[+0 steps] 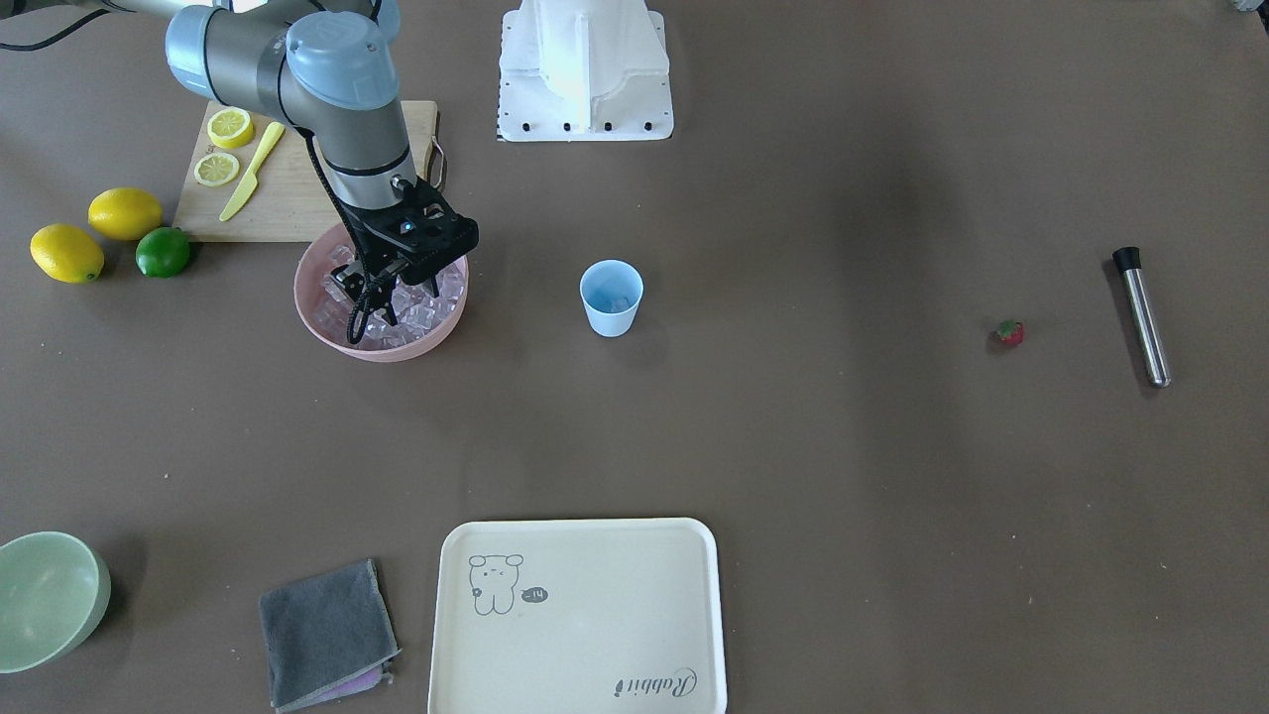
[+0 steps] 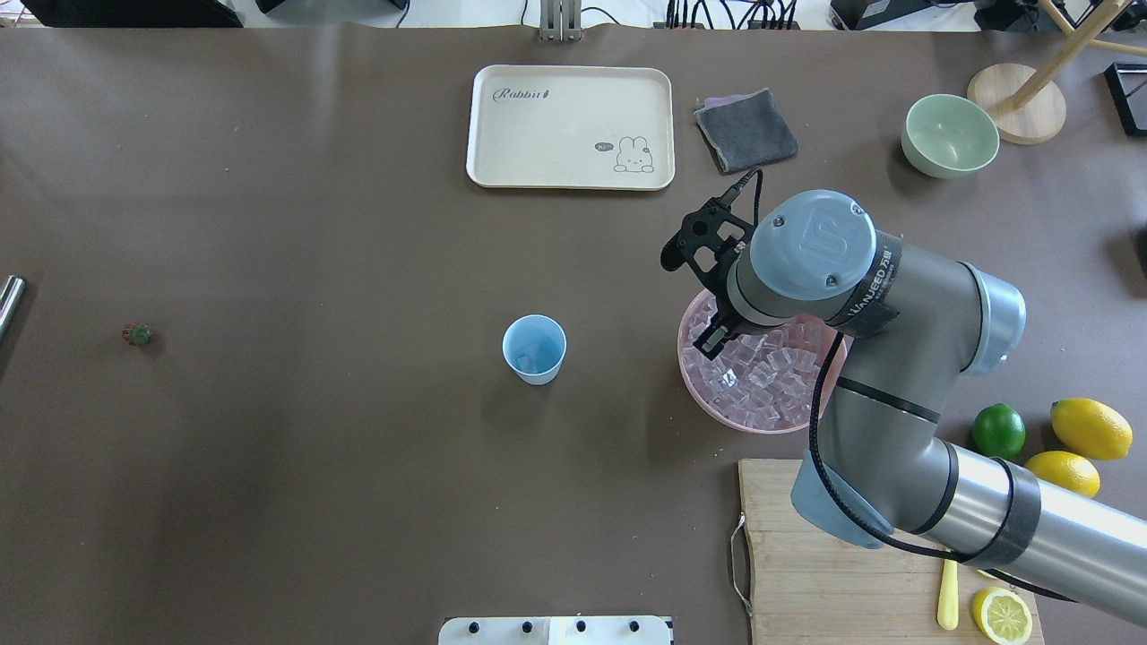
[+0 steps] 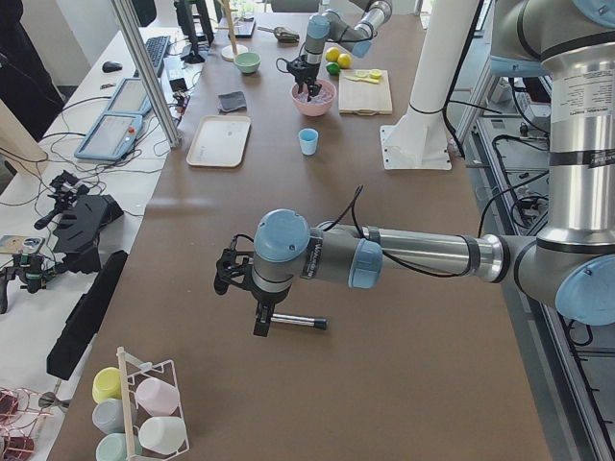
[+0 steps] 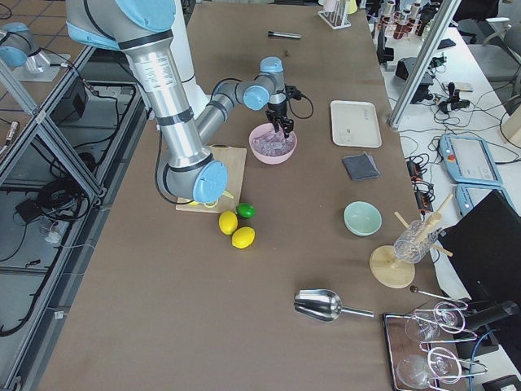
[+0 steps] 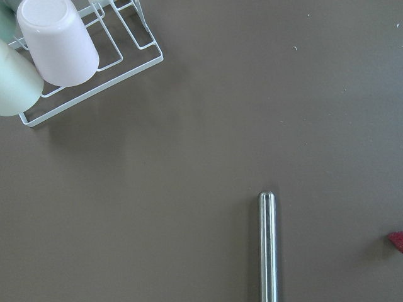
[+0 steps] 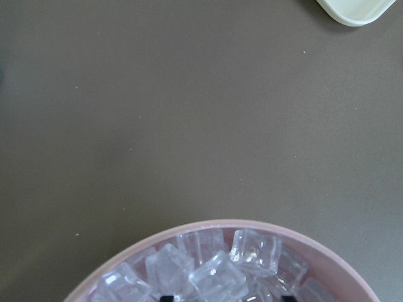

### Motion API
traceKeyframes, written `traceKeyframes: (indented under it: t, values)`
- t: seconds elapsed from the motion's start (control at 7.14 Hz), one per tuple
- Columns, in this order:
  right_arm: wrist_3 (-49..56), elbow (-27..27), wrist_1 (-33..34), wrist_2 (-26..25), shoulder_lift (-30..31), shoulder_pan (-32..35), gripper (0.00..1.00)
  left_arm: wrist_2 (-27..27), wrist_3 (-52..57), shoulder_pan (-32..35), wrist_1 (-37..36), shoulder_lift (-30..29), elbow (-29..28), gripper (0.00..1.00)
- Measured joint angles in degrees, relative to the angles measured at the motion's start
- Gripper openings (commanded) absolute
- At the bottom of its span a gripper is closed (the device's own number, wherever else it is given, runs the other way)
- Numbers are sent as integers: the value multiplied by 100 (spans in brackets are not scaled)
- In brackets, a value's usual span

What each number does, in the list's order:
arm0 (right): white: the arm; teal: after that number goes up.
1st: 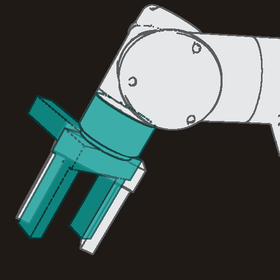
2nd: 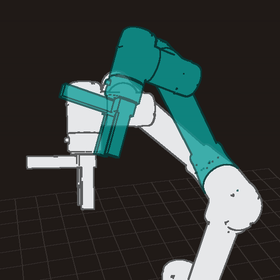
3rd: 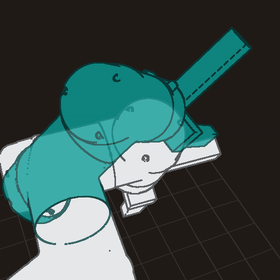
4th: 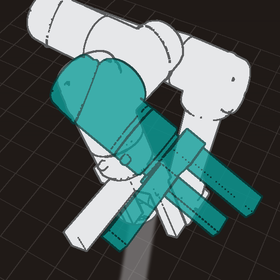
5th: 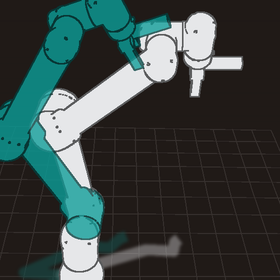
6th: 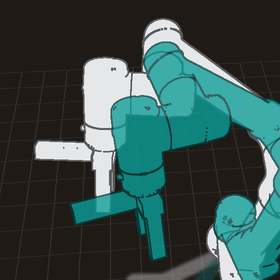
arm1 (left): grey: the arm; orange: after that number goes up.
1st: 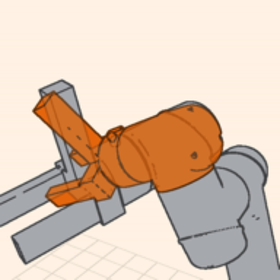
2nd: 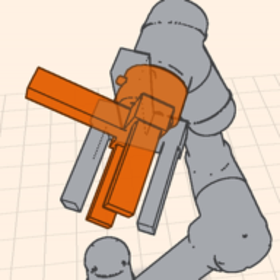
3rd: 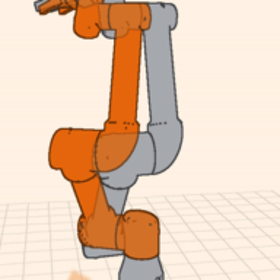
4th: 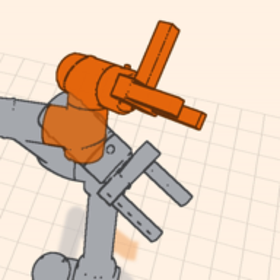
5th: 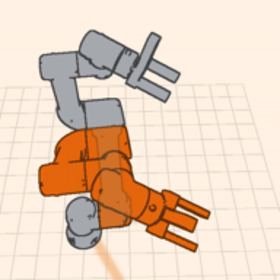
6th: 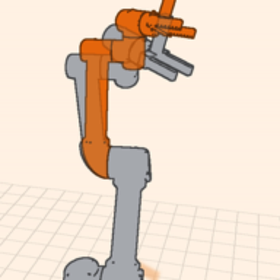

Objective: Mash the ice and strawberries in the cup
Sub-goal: 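Lower the right gripper into the bowl and grasp another ice cube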

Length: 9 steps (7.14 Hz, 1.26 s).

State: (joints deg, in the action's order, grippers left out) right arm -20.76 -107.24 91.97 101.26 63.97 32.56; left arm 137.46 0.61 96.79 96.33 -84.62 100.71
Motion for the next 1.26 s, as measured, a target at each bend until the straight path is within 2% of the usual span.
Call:
traceKeyframes:
  t: [0.28, 0.84, 1.12, 1.26]
  values:
    - [75, 2, -64, 158, 17, 37, 65, 0, 0, 100, 0, 40, 103, 99]
    - [160, 169, -1211, 221, 469, 85, 66, -12, 0, 221, -282, 120, 424, 99]
    - [145, 188, -1282, 226, 487, 104, 66, -26, 0, 226, -336, 126, 438, 99]
    - [141, 184, -1285, 238, 489, 118, 62, -31, 0, 226, -343, 124, 446, 99]
